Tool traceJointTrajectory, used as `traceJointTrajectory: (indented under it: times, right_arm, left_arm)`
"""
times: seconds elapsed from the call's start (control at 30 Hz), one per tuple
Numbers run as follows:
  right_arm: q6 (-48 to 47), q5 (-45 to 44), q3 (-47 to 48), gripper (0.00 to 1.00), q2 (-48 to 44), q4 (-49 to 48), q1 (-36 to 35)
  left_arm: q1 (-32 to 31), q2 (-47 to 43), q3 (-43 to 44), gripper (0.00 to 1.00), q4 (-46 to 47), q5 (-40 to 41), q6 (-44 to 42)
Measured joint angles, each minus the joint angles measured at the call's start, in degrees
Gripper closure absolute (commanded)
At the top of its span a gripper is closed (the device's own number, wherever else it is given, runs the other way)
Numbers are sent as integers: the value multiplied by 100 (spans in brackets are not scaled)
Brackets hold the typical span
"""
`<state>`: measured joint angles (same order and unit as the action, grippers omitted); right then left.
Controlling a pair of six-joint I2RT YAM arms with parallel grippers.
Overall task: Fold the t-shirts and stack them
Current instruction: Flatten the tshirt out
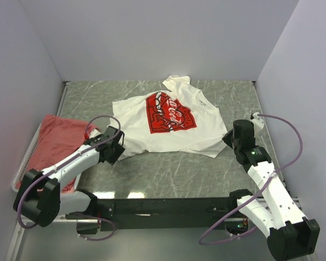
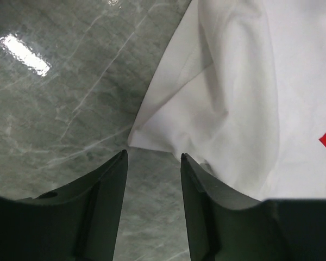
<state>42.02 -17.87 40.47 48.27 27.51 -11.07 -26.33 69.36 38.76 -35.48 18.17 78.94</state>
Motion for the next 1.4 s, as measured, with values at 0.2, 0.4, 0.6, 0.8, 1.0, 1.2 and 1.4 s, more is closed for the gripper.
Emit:
traceJointTrajectory:
  times: [0.2,0.4,0.6,0.8,1.0,1.2,1.4]
  right_arm:
    - [-76,-4,0,95,28,-39,2]
    - [-105,-2,2,95,28,-48,2]
    - [-144,-4,7,95,15,-46,2]
    - [-164,-4,7,95,-103,-46,2]
    - [-164,0,7,96,-127,-44,2]
    - [-164,2,7,96,-127,-46,2]
    - [-166,13,7,97,-127,-44,2]
  left_arm:
    - [-2,579,11,59,232,37,-4]
    - [-2,907,116,71,378,127,-37]
    - [-2,994,328,50,404,258,-179]
    - [-2,750,361,55,328,291,-153]
    - [-2,710,396,61,247,330,-72]
    - [-2,1067,498,61,170,321,81]
    - [-4,1403,498,68,195,278,157]
